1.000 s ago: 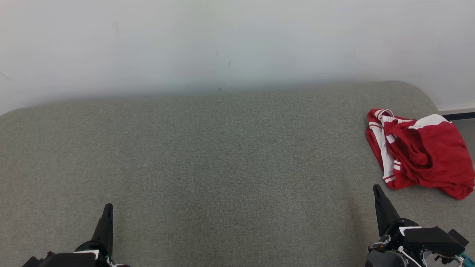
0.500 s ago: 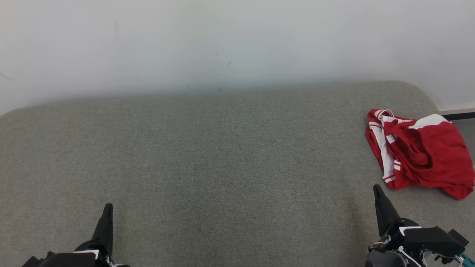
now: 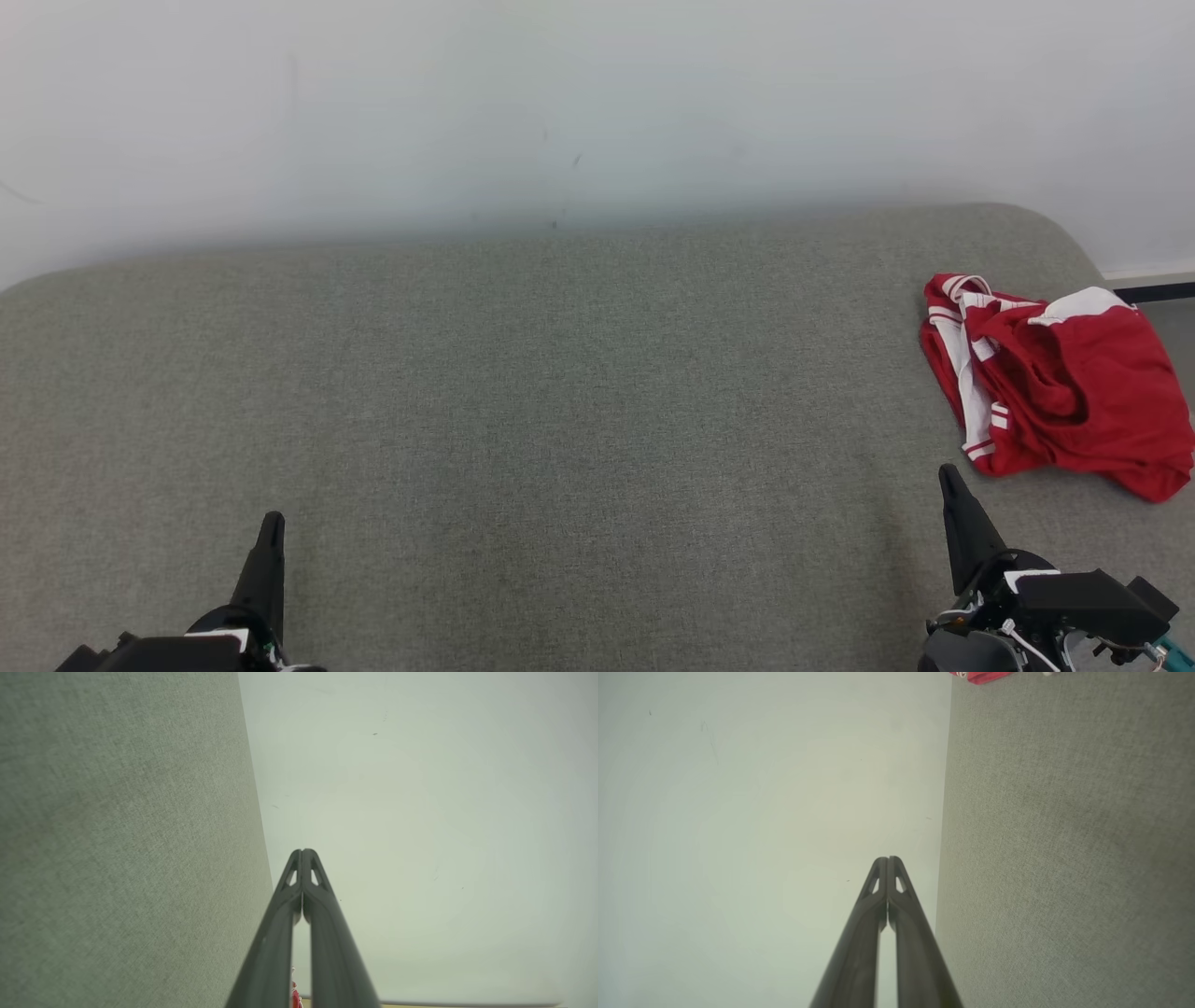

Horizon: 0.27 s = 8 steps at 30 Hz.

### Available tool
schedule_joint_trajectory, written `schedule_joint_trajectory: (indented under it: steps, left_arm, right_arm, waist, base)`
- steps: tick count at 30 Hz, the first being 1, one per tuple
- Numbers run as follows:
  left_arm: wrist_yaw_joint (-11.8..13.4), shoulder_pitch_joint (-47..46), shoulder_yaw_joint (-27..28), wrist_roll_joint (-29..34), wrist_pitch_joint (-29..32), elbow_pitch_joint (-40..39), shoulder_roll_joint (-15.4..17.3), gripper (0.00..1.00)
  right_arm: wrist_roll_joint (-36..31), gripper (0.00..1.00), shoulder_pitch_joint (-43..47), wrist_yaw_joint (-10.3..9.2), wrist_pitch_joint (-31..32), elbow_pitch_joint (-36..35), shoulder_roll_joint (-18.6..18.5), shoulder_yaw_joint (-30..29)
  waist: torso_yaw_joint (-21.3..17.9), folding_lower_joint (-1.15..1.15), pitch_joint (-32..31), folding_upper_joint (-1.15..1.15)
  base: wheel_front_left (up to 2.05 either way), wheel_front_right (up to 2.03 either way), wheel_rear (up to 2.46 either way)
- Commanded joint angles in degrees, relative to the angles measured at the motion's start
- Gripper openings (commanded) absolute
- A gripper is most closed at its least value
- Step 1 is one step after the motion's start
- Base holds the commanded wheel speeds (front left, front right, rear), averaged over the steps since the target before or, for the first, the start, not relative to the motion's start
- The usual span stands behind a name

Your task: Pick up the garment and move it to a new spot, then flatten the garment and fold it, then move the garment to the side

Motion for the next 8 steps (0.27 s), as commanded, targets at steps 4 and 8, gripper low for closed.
schedule_joint_trajectory:
  steps: [4, 8]
  left_arm:
    - [0.06, -0.53, 0.12, -0.34, 0.00, -0.17, 0.26, 0.00]
    - [0.06, -0.53, 0.11, -0.34, 0.00, -0.18, 0.26, 0.00]
  right_arm:
    - [0.07, 0.00, -0.43, -0.12, 0.16, -0.10, 0.03, -0.01]
    - [0.07, 0.00, -0.43, -0.12, 0.16, -0.10, 0.03, -0.01]
  waist:
    - [0.00, 0.00, 0.00, 0.00]
    - [0.00, 0.00, 0.00, 0.00]
  base:
    - [0.00, 0.00, 0.00]
    - [0.00, 0.00, 0.00]
